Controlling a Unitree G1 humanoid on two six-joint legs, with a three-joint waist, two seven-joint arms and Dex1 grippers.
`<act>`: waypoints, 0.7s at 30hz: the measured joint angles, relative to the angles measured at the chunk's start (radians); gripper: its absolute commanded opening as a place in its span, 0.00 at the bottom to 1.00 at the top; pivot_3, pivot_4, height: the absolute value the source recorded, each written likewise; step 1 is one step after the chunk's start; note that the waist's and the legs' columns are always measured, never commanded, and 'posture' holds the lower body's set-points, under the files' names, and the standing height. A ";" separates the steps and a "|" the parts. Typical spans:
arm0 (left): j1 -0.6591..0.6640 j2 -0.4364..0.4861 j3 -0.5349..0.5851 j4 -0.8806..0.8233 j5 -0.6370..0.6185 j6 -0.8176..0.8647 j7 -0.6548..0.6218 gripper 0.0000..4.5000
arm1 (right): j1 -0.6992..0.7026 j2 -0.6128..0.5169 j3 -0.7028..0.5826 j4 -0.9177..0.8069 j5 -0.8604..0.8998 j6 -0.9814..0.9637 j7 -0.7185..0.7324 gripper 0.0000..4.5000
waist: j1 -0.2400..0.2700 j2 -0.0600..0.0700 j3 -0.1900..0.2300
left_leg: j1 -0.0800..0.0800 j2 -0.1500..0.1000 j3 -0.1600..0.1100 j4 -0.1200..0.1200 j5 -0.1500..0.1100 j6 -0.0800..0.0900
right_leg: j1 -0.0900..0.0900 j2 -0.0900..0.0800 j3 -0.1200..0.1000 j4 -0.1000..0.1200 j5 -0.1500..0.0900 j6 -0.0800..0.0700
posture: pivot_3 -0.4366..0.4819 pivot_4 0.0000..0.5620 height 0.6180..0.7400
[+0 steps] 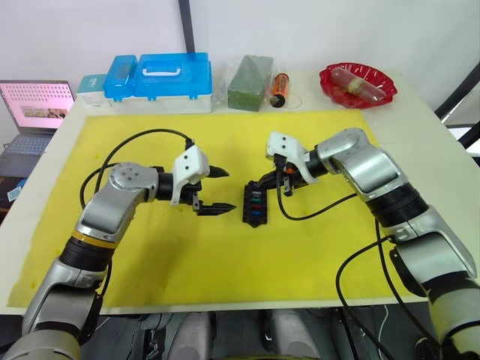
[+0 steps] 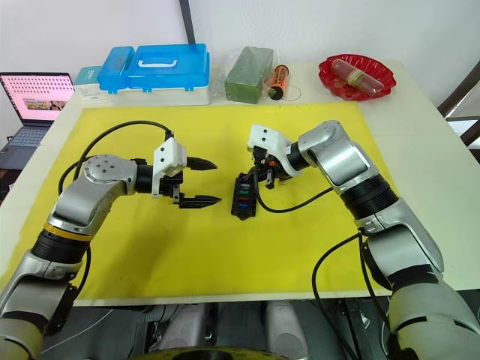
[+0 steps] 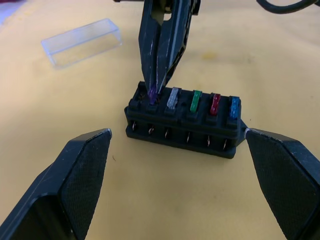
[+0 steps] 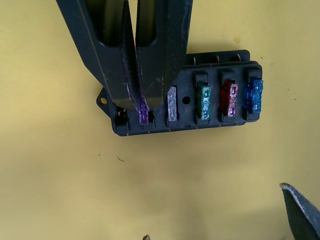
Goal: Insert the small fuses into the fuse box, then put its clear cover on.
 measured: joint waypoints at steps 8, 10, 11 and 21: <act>0.009 0.000 0.001 -0.008 0.000 0.003 0.008 1.00 | -0.024 0.013 0.000 0.022 -0.010 0.012 0.034 0.00 | -0.001 0.000 0.000 | 0.000 0.000 0.000 0.000 0.000 0.000 | 0.000 0.000 0.000 0.000 0.000 0.000 | 0.48 0.27 1.00; 0.011 -0.001 0.001 -0.010 0.000 0.006 0.011 1.00 | -0.029 0.017 0.000 0.026 -0.010 0.018 0.041 0.00 | -0.001 0.000 0.000 | 0.000 0.000 0.000 0.000 0.000 0.000 | 0.000 0.000 0.000 0.000 0.000 0.000 | 0.48 0.27 1.00; 0.011 -0.001 0.001 -0.012 0.000 0.010 0.013 1.00 | -0.033 0.018 0.000 0.030 -0.010 0.019 0.045 0.00 | -0.001 0.000 0.000 | 0.000 0.000 0.000 0.000 0.000 0.000 | 0.000 0.000 0.000 0.000 0.000 0.000 | 0.48 0.27 1.00; 0.012 -0.003 0.001 -0.018 0.000 0.014 0.020 1.00 | -0.043 0.017 0.000 0.032 -0.019 0.014 0.062 0.00 | -0.001 0.000 0.000 | 0.000 0.000 0.000 0.000 0.000 0.000 | 0.000 0.000 0.000 0.000 0.000 0.000 | 0.48 0.27 1.00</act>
